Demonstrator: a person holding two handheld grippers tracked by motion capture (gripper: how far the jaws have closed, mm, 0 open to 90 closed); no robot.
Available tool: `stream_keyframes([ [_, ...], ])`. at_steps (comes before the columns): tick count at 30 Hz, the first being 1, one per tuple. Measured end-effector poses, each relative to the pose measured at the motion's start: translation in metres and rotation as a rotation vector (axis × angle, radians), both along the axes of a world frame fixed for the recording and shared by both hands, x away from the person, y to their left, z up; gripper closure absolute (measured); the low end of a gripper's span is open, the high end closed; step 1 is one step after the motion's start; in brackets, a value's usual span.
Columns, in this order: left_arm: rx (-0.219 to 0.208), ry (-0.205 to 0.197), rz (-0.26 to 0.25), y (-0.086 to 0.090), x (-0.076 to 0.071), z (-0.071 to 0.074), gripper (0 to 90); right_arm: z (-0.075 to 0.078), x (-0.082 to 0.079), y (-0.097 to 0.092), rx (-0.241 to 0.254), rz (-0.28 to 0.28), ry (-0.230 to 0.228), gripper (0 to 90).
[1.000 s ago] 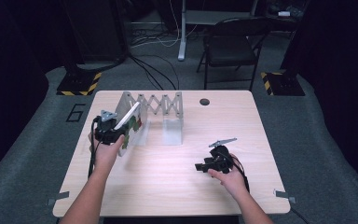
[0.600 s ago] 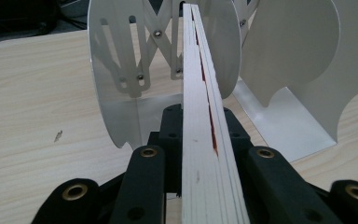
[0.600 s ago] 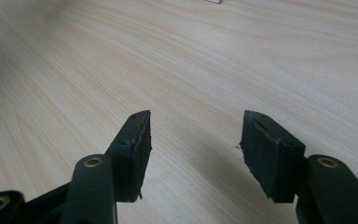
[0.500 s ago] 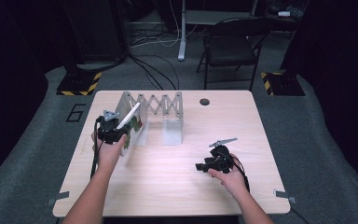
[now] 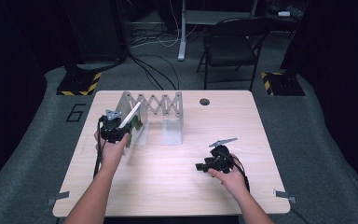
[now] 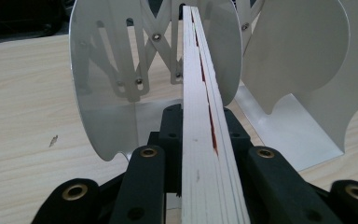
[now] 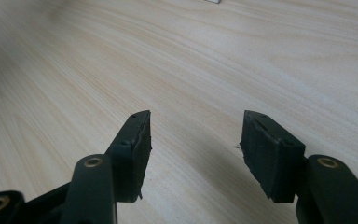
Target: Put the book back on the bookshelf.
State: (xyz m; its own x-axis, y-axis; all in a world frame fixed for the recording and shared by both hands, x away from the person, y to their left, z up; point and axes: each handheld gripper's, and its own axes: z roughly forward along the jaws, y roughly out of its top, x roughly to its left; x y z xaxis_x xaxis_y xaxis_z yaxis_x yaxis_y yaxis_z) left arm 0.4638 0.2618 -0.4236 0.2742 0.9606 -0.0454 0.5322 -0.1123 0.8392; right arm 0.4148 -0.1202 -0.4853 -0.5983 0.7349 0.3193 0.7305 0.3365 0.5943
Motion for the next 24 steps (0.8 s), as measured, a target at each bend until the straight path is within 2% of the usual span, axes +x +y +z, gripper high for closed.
stream_keyframes([
  [10,-0.014,-0.001,0.026,0.0007,0.004,-0.0027,75.5,0.0002,0.0003,-0.0008,0.002,-0.001,-0.002,42.6],
  [12,-0.001,-0.007,0.026,0.0,0.0041,-0.0029,75.5,0.0001,0.0004,-0.0007,0.002,-0.001,-0.003,42.6],
  [16,-0.001,-0.009,0.032,-0.0034,0.0047,-0.0043,75.5,-0.0002,0.0006,-0.0005,0.001,0.0,-0.003,42.6],
  [20,0.019,0.002,0.027,-0.005,0.0069,-0.0065,75.5,0.0001,0.0004,-0.0004,-0.006,0.004,0.002,42.6],
  [22,0.006,-0.004,0.036,-0.0067,0.0077,-0.0074,75.5,0.0,0.0005,-0.0004,-0.004,0.003,-0.001,42.6],
  [24,0.01,-0.002,0.032,-0.0073,0.0078,-0.0073,75.5,-0.0004,0.0007,-0.0005,0.0,-0.001,-0.003,42.6],
])
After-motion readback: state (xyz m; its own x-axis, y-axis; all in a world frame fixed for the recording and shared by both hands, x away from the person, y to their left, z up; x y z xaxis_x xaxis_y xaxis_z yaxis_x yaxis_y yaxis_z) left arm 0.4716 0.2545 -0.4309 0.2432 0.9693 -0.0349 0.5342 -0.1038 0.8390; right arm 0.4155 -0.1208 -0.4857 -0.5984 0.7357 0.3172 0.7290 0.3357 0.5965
